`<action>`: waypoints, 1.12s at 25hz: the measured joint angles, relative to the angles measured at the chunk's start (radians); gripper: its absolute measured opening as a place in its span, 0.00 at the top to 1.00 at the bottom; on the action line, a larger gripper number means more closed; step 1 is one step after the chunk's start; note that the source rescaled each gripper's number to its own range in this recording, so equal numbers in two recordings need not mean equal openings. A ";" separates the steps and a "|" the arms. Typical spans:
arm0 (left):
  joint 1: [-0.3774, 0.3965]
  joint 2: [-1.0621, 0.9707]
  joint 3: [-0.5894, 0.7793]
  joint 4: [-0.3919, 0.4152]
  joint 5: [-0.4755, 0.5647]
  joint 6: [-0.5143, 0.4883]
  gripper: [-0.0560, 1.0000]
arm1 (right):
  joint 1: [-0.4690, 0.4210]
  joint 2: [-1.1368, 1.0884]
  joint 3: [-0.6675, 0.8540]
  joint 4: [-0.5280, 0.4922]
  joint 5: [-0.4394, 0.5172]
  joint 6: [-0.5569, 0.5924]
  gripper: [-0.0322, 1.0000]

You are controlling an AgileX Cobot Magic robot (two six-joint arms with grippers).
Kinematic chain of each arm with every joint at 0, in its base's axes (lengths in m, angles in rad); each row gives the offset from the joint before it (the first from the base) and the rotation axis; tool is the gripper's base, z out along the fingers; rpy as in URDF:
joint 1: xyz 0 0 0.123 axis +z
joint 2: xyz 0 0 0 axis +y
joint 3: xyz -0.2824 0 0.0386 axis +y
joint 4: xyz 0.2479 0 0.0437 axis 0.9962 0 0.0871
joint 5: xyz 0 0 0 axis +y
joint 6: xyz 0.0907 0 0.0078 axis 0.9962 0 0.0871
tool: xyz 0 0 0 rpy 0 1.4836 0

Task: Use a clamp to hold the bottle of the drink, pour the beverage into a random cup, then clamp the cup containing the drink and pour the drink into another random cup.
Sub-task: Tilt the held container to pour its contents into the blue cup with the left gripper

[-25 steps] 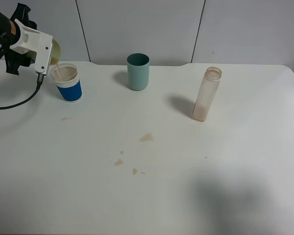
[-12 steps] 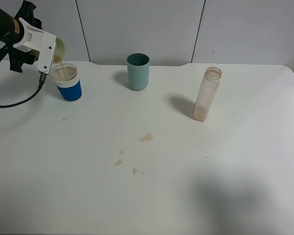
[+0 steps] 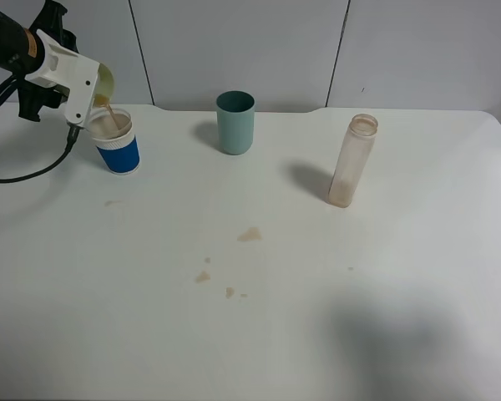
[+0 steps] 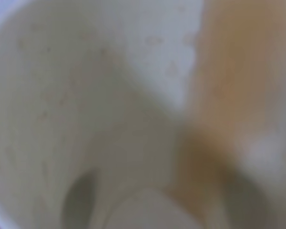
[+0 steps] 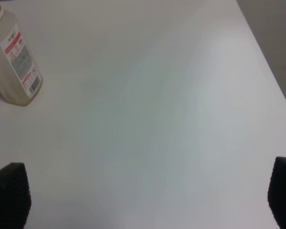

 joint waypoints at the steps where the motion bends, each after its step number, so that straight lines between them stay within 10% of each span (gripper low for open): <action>1: 0.000 0.000 0.000 0.007 0.000 0.000 0.93 | 0.000 0.000 0.000 0.000 0.000 0.000 0.00; 28: 0.000 0.000 0.000 0.172 -0.008 0.013 0.93 | 0.000 0.000 0.000 0.000 0.000 0.000 0.00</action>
